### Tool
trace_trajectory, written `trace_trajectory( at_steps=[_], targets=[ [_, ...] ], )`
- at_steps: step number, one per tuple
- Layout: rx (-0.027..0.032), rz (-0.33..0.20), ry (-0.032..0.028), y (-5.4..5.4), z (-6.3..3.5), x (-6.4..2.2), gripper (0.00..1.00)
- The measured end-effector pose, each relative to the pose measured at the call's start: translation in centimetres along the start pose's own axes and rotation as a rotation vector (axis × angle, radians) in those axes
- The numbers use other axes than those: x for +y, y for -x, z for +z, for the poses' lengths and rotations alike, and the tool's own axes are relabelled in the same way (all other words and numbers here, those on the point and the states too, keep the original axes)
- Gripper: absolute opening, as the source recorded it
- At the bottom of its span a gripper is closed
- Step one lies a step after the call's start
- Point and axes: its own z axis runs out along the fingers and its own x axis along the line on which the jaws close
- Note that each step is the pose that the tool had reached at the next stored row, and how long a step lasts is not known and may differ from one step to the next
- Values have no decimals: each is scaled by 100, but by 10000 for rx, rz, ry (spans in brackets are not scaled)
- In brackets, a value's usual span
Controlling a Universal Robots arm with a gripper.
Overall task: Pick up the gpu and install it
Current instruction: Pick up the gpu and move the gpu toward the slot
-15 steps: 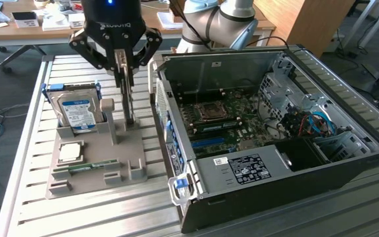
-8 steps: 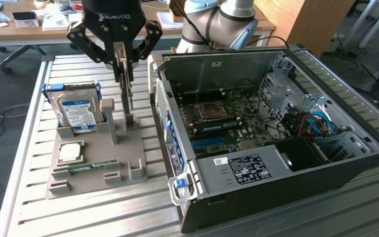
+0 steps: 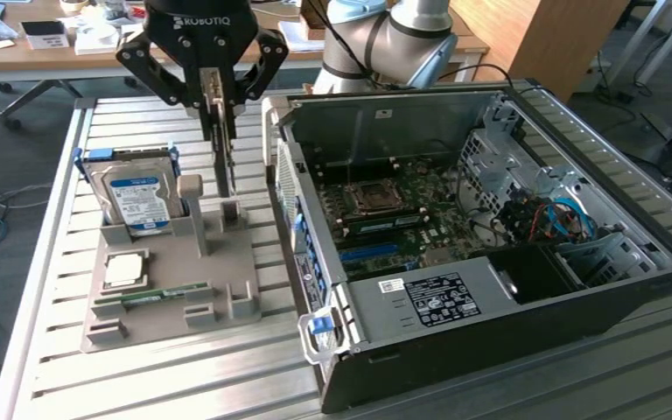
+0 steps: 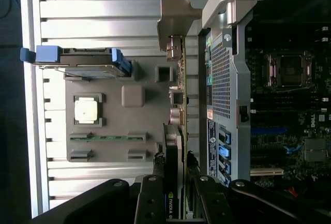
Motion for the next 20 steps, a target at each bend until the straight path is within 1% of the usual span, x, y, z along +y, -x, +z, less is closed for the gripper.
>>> trace_trajectory(
  at_steps=[4, 9, 20],
  targets=[
    [2, 0, -1, 2, -1, 0, 27],
    [2, 0, 14, 31, 0, 2, 27],
    [2, 2, 47, 178, 5, 9, 27]
  ],
)
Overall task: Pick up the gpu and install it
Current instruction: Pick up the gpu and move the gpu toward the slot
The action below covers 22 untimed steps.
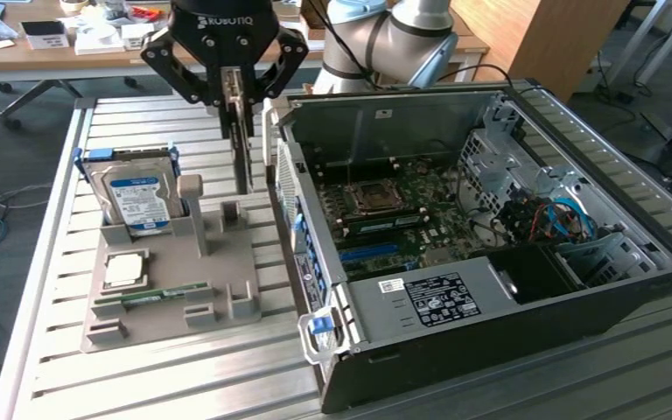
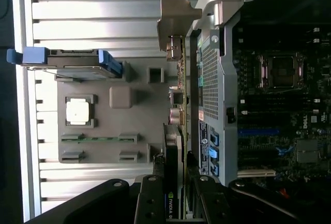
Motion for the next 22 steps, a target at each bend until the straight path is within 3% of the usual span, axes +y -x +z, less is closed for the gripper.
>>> trace_trajectory(
  at_steps=[22],
  targets=[
    [6, 1, 79, 375, 9, 19, 27]
  ],
)
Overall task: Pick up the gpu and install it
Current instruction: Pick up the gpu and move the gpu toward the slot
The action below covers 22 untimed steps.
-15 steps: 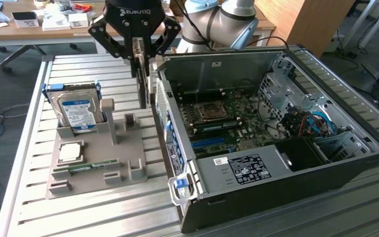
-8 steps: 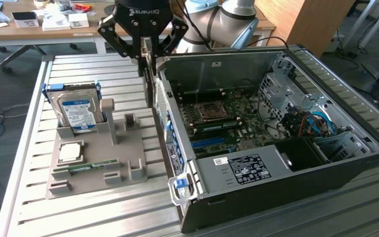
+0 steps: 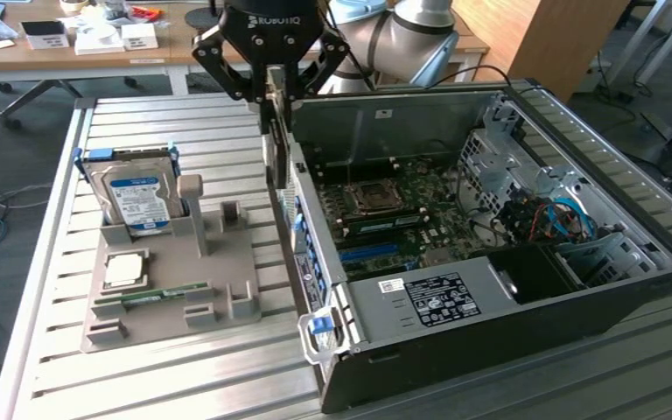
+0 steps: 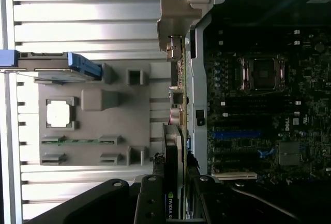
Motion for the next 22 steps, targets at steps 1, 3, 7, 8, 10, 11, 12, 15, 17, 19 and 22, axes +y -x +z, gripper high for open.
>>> trace_trajectory(
  at_steps=[1, 3, 7, 8, 10, 11, 12, 15, 17, 19, 22],
  targets=[
    [0, 0, 3, 17, 0, 1, 27],
    [0, 1, 11, 52, 2, 3, 27],
    [1, 2, 28, 126, 3, 7, 27],
    [1, 2, 32, 144, 4, 8, 27],
    [2, 1, 40, 181, 5, 9, 27],
    [2, 1, 42, 198, 5, 10, 27],
    [3, 1, 45, 218, 5, 11, 27],
    [3, 3, 57, 277, 7, 15, 27],
    [3, 2, 68, 323, 9, 17, 27],
    [4, 2, 75, 368, 10, 19, 27],
    [4, 1, 83, 424, 11, 22, 27]
  ],
)
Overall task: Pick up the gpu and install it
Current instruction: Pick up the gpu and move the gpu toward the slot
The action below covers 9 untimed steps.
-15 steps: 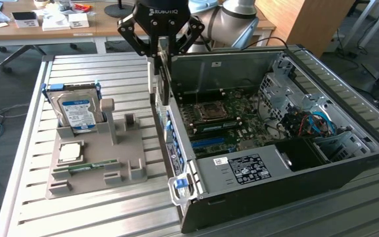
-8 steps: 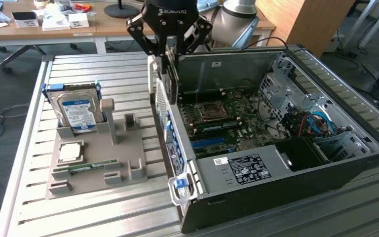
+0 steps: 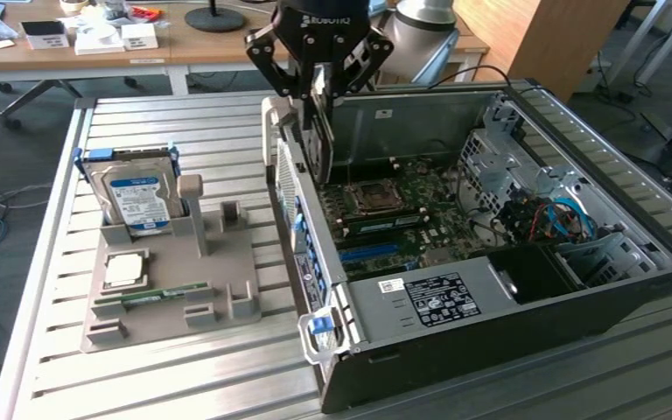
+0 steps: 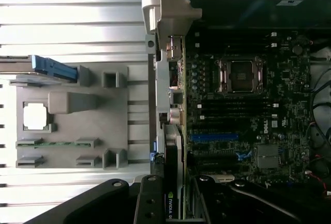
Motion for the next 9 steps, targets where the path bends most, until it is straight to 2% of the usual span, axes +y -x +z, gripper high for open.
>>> trace_trajectory(
  at_steps=[9],
  targets=[
    [0, 1, 5, 167, 4, 9, 27]
  ],
)
